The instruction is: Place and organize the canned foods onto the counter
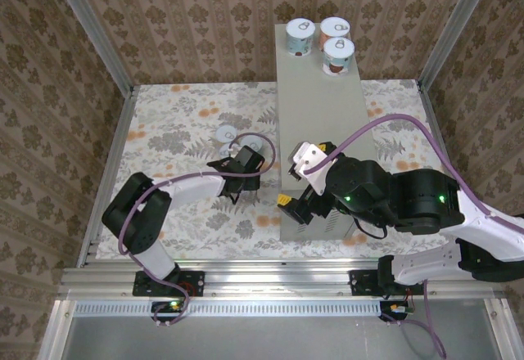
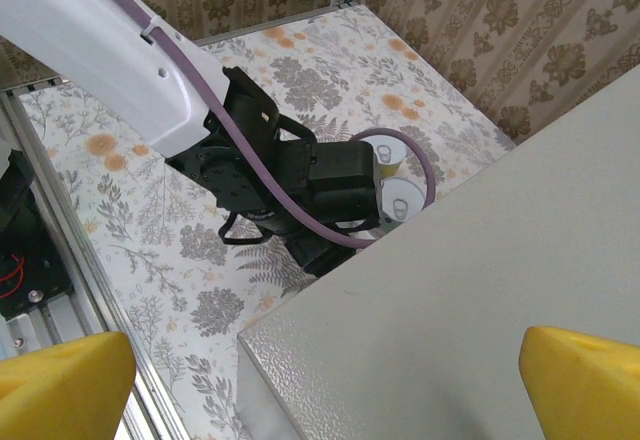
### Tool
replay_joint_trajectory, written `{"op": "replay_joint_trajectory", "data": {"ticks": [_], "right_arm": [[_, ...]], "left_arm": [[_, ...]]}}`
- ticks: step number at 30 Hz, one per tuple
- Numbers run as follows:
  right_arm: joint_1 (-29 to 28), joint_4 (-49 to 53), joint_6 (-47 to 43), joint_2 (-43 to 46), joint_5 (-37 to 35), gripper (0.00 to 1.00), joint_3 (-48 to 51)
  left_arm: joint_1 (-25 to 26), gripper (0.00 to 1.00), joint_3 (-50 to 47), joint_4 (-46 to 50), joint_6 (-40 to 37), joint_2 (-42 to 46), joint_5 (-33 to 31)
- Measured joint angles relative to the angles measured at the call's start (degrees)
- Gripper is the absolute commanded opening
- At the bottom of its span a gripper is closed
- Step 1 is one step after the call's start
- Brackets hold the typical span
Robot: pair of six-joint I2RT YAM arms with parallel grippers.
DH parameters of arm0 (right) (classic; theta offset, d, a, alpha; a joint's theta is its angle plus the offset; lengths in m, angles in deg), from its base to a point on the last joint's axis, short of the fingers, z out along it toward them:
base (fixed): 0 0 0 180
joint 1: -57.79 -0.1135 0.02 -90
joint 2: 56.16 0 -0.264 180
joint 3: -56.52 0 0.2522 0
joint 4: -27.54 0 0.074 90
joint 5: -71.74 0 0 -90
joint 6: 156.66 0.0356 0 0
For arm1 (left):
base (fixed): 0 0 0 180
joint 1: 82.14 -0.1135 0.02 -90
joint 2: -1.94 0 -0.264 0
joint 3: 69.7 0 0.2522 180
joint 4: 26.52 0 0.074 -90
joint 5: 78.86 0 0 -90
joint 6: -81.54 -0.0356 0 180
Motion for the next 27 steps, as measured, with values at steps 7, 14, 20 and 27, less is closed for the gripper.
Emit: {"op": "replay_joint_trajectory", "data": {"ticks": [7,14,20,27], "right_arm": [[-0.17,0.31,0.2,0.5,-1.51,1.0,0.02],[-0.22,0.42,0.22,3.17,-6.73,1.0,1.2],[-0.13,0.2,0.0,5.25,-18.01,1.0,4.37],[2.6,-0.68,0.22,6.47,-30.56,1.0,8.41]], "left_arm": [[0.66,0.68,-0.11,4.07,-0.04,7.15,-0.2],[0.74,0.67,2.56,13.05,-2.82,17.2,1.01],[0.76,0.68,10.49,21.42,-9.33,23.56,7.43],[2.86,0.68,27.61,32.92,-17.11,24.92,15.91]]}}
